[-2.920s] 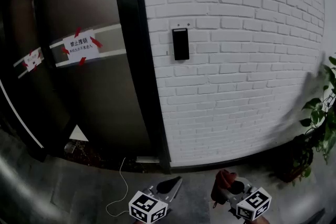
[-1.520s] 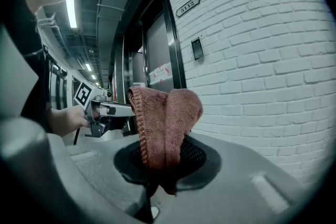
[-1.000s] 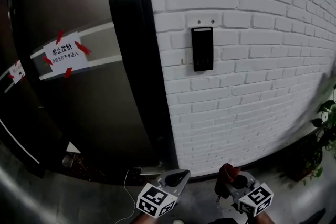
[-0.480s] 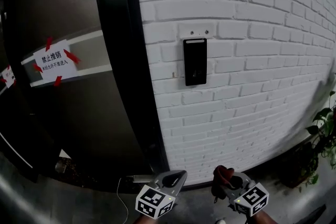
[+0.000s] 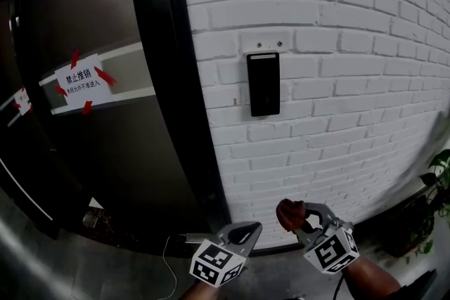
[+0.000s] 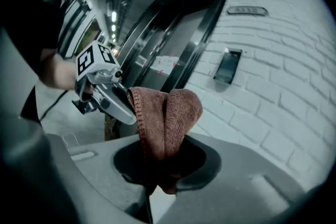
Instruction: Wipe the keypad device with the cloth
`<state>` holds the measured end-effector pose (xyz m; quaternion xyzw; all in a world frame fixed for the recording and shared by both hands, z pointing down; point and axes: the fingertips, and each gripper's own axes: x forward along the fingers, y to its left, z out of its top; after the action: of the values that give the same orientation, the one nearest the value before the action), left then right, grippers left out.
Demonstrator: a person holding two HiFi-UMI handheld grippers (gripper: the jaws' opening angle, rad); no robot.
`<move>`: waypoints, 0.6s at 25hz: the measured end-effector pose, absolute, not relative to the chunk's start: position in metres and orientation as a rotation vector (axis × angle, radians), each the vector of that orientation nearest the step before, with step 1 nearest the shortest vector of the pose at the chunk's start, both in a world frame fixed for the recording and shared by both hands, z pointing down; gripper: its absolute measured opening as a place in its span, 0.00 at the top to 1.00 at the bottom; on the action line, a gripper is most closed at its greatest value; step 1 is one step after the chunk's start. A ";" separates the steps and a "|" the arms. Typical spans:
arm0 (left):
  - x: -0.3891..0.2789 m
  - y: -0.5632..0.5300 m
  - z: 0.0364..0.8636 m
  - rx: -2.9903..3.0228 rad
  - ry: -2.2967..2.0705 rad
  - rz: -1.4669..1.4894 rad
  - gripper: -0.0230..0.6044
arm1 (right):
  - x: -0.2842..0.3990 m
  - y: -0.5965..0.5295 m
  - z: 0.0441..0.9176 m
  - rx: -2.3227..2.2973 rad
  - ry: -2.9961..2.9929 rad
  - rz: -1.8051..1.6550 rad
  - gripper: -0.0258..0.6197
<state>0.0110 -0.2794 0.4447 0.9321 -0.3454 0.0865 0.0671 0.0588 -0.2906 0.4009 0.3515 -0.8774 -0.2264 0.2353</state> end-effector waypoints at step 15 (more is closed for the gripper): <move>0.022 -0.267 0.433 2.897 -0.936 0.290 0.94 | 0.004 -0.385 0.175 1.126 -1.484 -1.588 0.88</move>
<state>0.0224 -0.2666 0.4333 0.9465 -0.3057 0.0948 0.0419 0.0044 -0.3850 0.1754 0.4325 -0.5701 -0.6101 0.3402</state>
